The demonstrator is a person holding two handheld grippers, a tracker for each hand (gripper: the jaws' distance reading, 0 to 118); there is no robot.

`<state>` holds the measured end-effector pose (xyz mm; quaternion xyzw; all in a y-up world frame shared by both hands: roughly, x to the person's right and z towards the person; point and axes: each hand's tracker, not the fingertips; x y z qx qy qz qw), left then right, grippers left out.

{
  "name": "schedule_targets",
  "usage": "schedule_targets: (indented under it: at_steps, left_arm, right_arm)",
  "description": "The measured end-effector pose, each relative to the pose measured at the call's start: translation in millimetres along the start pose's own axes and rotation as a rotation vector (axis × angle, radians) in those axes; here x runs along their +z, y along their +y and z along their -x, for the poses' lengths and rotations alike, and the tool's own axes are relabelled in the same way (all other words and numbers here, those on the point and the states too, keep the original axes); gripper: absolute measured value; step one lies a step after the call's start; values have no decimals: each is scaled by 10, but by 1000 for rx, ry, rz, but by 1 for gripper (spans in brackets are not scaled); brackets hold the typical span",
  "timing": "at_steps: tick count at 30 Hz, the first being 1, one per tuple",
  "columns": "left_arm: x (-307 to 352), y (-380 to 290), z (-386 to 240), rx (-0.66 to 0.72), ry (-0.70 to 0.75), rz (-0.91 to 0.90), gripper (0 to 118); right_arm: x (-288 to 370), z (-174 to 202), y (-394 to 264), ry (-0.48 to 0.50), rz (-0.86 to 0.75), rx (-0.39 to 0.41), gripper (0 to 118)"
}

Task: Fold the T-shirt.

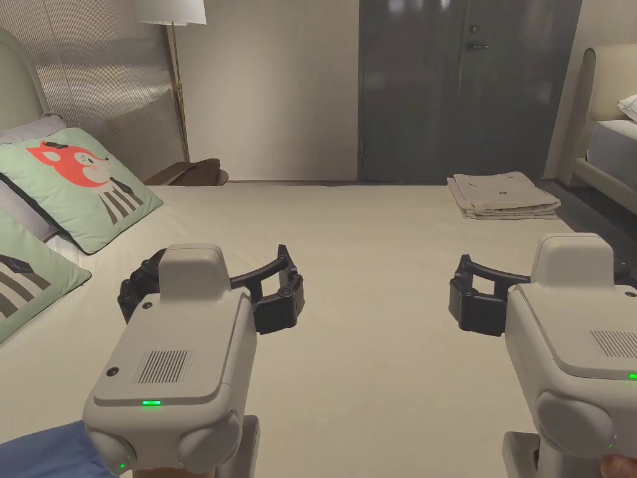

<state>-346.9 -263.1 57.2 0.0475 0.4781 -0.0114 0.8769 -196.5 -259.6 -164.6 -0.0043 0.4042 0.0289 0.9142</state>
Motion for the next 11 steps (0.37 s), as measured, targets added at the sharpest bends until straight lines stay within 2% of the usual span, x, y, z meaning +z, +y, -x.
schedule_targets:
  at_steps: [11]
  left_arm:
    - [9,-10,19,3,8,7,111]
  right_arm:
    - [21,12,-3,8,13,22,114]
